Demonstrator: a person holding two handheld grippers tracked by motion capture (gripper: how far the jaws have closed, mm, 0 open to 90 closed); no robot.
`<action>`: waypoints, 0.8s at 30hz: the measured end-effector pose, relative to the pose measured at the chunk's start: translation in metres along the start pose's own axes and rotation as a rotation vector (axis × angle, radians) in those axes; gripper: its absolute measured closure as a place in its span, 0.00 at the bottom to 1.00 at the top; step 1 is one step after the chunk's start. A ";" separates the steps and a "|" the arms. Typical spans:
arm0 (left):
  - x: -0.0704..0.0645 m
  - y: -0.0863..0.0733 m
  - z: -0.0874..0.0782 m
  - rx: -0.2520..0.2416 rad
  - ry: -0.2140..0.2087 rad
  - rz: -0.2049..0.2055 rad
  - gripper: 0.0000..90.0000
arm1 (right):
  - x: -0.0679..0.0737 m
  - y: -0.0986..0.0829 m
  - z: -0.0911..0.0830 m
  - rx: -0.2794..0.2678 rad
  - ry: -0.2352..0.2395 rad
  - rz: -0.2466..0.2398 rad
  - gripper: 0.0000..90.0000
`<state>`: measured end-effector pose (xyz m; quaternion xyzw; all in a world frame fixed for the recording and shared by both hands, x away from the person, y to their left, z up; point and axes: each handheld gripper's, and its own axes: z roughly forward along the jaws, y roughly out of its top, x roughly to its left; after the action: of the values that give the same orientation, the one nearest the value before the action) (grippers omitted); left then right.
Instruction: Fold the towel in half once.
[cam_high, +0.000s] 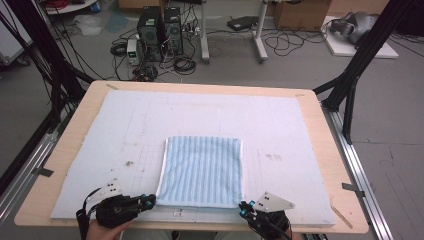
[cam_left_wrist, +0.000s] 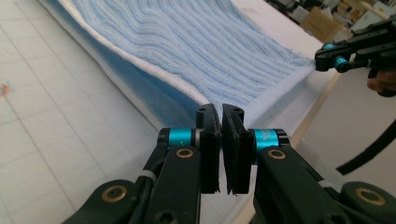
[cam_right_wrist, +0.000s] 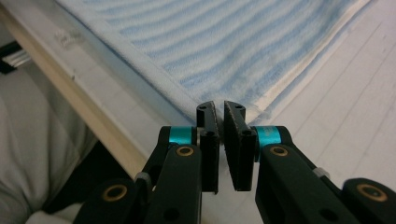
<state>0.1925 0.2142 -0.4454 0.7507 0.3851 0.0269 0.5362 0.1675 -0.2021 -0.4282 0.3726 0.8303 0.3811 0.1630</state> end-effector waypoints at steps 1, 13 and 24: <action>0.000 -0.001 0.001 0.013 -0.004 0.000 0.94 | 0.000 -0.003 0.002 0.008 0.000 -0.003 0.94; 0.020 0.028 0.004 -0.042 0.056 0.011 0.68 | -0.027 0.019 0.008 -0.099 -0.031 0.106 0.67; 0.044 0.070 0.035 -0.067 0.088 0.024 0.67 | -0.068 0.056 0.043 -0.124 -0.094 0.174 0.70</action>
<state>0.2778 0.2050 -0.4188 0.7349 0.3981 0.0794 0.5433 0.2644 -0.2068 -0.4154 0.4501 0.7610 0.4265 0.1906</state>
